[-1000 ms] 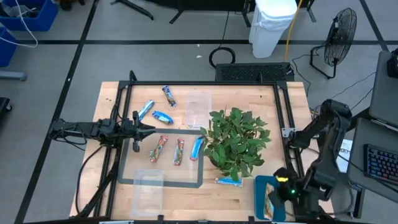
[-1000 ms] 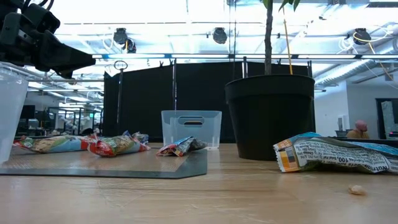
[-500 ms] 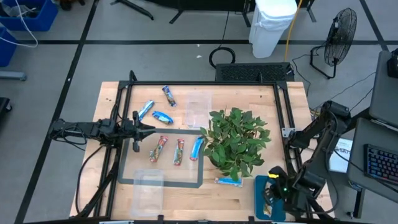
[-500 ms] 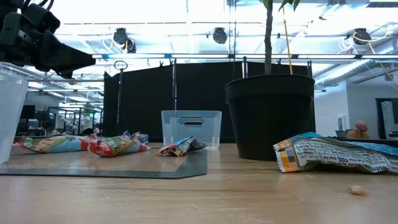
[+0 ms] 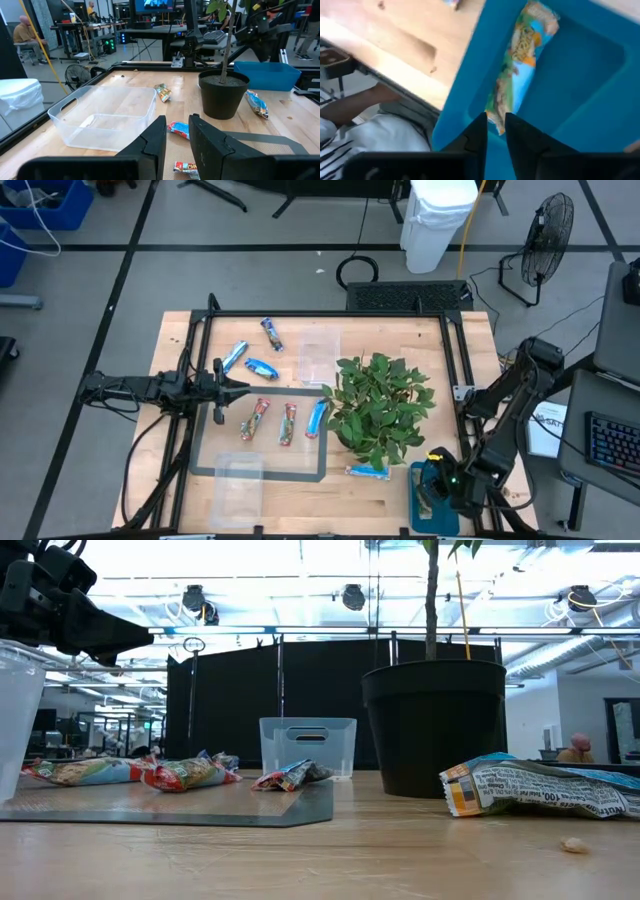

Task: Pick and place Granola Bars by type
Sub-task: Put the green granola bar into the blue bin

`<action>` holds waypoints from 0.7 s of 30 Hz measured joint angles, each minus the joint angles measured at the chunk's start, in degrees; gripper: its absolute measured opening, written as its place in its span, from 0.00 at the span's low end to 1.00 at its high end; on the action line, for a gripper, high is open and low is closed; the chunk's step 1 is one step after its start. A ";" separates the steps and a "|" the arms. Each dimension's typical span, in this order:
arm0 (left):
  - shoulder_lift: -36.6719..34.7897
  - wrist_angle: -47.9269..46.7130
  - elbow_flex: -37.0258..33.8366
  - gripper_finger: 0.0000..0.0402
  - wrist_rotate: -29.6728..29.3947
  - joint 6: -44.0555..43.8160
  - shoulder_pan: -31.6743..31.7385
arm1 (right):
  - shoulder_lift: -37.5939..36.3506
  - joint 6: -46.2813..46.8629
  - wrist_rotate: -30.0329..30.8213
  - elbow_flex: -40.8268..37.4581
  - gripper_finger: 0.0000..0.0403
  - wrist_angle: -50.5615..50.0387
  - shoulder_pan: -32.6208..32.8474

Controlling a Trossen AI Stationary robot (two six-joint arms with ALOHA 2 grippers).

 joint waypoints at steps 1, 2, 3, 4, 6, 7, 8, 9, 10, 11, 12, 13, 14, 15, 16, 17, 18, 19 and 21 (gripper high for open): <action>0.00 0.00 0.00 0.22 0.00 0.00 -0.02 | -0.74 -0.08 -0.45 -0.61 0.18 -0.10 -0.16; 0.00 0.00 -0.02 0.22 0.00 0.00 -0.02 | -1.39 -0.50 -0.35 -0.99 0.19 -0.48 -0.24; 0.01 0.00 -0.02 0.22 0.00 0.00 0.00 | -1.96 -1.03 0.27 -1.19 0.20 -1.02 -0.29; 0.00 0.00 -0.02 0.22 0.00 -0.01 0.00 | -2.59 -1.66 1.26 -1.27 0.20 -1.71 -0.29; 0.02 0.01 -0.02 0.22 0.00 0.00 -0.01 | -3.93 -2.92 3.23 -1.28 0.20 -2.93 -0.29; 0.02 0.00 -0.01 0.22 0.00 -0.01 0.00 | -4.72 -3.78 4.10 -1.29 0.20 -3.28 -0.30; 0.01 0.00 -0.01 0.22 0.00 -0.01 -0.01 | -5.52 -4.61 5.04 -1.29 0.19 -3.71 -0.38; 0.02 0.00 0.00 0.22 0.00 0.00 0.00 | -6.37 -5.55 5.91 -1.29 0.18 -4.52 -0.46; 0.00 0.00 -0.02 0.22 0.00 0.00 -0.01 | -7.32 -6.43 6.93 -1.29 0.18 -5.74 -0.53; 0.00 0.00 -0.02 0.22 0.00 0.00 0.00 | -8.40 -7.43 7.86 -1.29 0.17 -7.22 -0.58; 0.01 0.00 -0.02 0.22 0.00 0.00 -0.01 | -9.49 -8.38 8.95 -1.29 0.16 -8.94 -0.60; 0.02 0.00 -0.02 0.22 0.00 0.00 0.00 | -10.57 -9.19 10.20 -1.29 0.15 -10.88 -0.72; 0.00 0.00 -0.02 0.22 0.00 0.00 -0.01 | -11.71 -10.13 11.49 -1.29 0.14 -13.55 -0.88; 0.01 0.00 -0.01 0.22 0.00 0.00 -0.01 | -12.82 -10.91 13.05 -1.29 0.13 -16.24 -1.08; 0.01 0.00 -0.01 0.22 0.00 -0.01 -0.01 | -14.05 -11.42 14.52 -1.29 0.12 -19.54 -1.27; 0.00 0.00 -0.01 0.22 0.00 -0.01 -0.01 | -15.13 -11.73 16.17 -1.27 0.12 -23.26 -1.60; 0.02 0.00 0.00 0.22 0.00 0.00 0.00 | -16.15 -11.78 17.70 -1.27 0.11 -27.47 -2.07; 0.02 0.00 0.00 0.22 0.00 -0.02 0.00 | -17.09 -11.66 19.23 -1.29 0.10 -31.84 -2.79; 0.01 0.00 -0.02 0.22 0.00 -0.01 0.00 | -18.71 -10.93 22.50 -1.29 0.09 -40.37 -4.54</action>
